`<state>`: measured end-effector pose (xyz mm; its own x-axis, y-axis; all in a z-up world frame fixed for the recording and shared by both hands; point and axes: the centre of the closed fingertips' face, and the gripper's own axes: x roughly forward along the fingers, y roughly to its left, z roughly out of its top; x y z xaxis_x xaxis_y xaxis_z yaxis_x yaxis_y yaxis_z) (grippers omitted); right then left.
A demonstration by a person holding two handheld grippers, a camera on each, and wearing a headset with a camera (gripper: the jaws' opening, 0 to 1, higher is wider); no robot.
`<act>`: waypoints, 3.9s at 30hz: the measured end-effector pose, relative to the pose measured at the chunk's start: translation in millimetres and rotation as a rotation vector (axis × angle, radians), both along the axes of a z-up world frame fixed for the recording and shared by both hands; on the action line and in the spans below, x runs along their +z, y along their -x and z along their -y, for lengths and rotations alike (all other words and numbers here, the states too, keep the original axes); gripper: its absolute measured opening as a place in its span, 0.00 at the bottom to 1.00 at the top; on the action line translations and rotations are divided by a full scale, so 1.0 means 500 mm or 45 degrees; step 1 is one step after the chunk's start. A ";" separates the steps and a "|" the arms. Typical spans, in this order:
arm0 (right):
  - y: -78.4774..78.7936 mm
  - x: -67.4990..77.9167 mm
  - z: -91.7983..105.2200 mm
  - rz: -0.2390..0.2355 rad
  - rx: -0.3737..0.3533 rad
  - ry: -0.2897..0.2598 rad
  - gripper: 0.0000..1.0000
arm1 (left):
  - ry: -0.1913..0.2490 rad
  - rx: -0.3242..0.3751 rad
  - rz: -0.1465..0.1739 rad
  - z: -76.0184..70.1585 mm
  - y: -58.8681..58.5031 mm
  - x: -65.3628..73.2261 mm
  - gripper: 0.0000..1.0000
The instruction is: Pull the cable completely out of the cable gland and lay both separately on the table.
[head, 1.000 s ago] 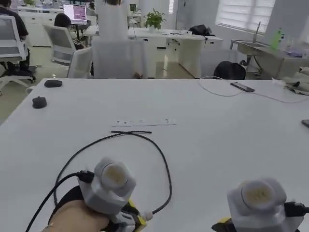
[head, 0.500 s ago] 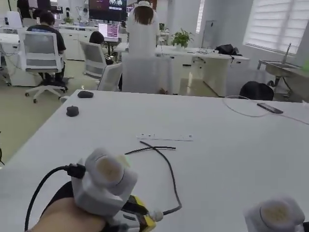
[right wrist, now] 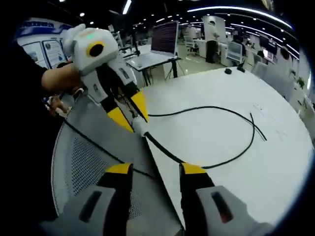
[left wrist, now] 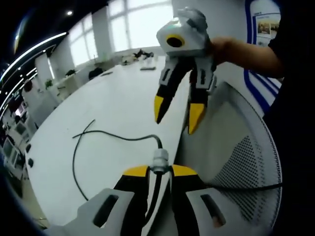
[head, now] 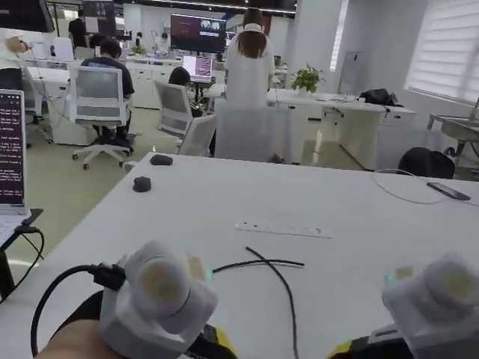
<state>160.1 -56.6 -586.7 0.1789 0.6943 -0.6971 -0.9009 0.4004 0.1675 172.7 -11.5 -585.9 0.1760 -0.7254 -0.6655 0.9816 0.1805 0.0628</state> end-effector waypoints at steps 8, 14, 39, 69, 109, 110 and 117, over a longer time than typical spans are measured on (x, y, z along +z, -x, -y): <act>-0.001 -0.006 -0.070 -0.023 0.302 0.096 0.37 | -0.042 -0.042 0.034 0.003 0.010 -0.013 0.17; 0.001 -0.036 -0.075 -0.054 0.450 0.202 0.30 | -0.098 -0.104 0.070 0.012 0.019 -0.033 0.17; 0.010 -0.078 -0.079 -0.067 0.539 0.313 0.13 | -0.147 -0.172 0.080 0.034 0.017 -0.049 0.17; -0.049 -0.053 -0.089 0.766 0.441 0.528 0.12 | 0.099 0.099 -0.503 0.024 -0.025 -0.032 0.16; -0.074 -0.081 -0.064 0.561 0.168 0.332 0.24 | 0.029 0.116 0.020 0.009 -0.055 -0.047 0.17; -0.079 -0.084 -0.063 0.576 0.134 0.327 0.20 | 0.001 0.112 0.133 0.008 -0.068 -0.046 0.16; -0.115 -0.075 -0.053 0.717 0.059 0.354 0.13 | 0.003 0.084 0.267 0.020 -0.077 -0.055 0.17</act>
<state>217.4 -29.8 -624.3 0.5449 0.5168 -0.6603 -0.8383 0.3191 -0.4420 211.3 -21.6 -613.7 0.3577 -0.7092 -0.6075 0.9330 0.2445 0.2639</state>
